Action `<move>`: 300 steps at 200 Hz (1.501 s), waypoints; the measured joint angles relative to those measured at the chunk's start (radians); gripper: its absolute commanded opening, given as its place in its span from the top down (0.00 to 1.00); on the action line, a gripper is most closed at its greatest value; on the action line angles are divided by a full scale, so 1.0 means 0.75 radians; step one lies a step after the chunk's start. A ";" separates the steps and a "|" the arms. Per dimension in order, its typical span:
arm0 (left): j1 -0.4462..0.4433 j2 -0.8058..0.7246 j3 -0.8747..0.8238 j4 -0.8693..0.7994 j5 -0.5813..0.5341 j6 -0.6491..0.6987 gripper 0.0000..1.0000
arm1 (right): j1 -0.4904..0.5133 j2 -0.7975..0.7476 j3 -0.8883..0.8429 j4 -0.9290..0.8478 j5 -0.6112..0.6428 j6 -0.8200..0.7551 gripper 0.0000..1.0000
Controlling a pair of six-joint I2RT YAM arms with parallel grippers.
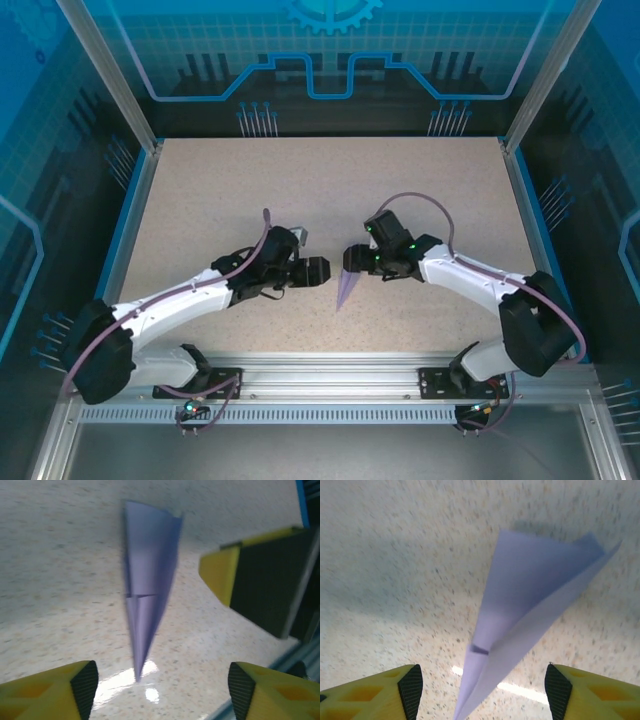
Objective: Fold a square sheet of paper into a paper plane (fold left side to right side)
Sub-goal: Pick up the paper plane at the center of the table, then place the paper plane at the center of the table.
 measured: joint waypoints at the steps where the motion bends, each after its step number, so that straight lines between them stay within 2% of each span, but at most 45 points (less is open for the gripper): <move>1: 0.000 -0.003 -0.005 -0.003 -0.006 -0.001 0.23 | 0.005 0.005 0.000 -0.002 0.003 0.005 0.32; 18: 0.001 -0.023 -0.040 -0.032 -0.059 -0.020 0.23 | 0.037 0.073 0.001 -0.008 0.043 0.045 0.35; 43: 0.001 -0.039 -0.058 -0.060 -0.100 -0.040 0.23 | 0.056 0.158 0.001 -0.020 0.081 0.092 0.49; 71: 0.001 -0.080 -0.070 -0.072 -0.129 -0.050 0.22 | 0.063 0.181 0.012 -0.045 0.115 0.121 0.70; 103: 0.001 -0.137 -0.091 -0.097 -0.157 -0.070 0.22 | 0.078 0.178 0.069 -0.101 0.141 0.106 1.00; 150: 0.001 -0.245 -0.139 -0.146 -0.208 -0.077 0.21 | 0.130 0.108 0.173 -0.130 0.098 0.012 1.00; 194: 0.001 -0.356 -0.173 -0.187 -0.284 -0.109 0.18 | 0.143 -0.028 0.175 0.014 -0.090 -0.051 1.00; 244: 0.001 -0.411 -0.187 -0.207 -0.343 -0.110 0.15 | 0.087 -0.043 -0.113 0.272 -0.247 -0.012 0.98; 281: 0.001 -0.404 -0.187 -0.207 -0.353 -0.110 0.15 | -0.026 0.014 -0.297 0.321 -0.295 -0.001 0.97; 300: 0.001 -0.375 -0.186 -0.206 -0.353 -0.109 0.15 | -0.064 0.010 -0.332 0.320 -0.291 -0.008 0.93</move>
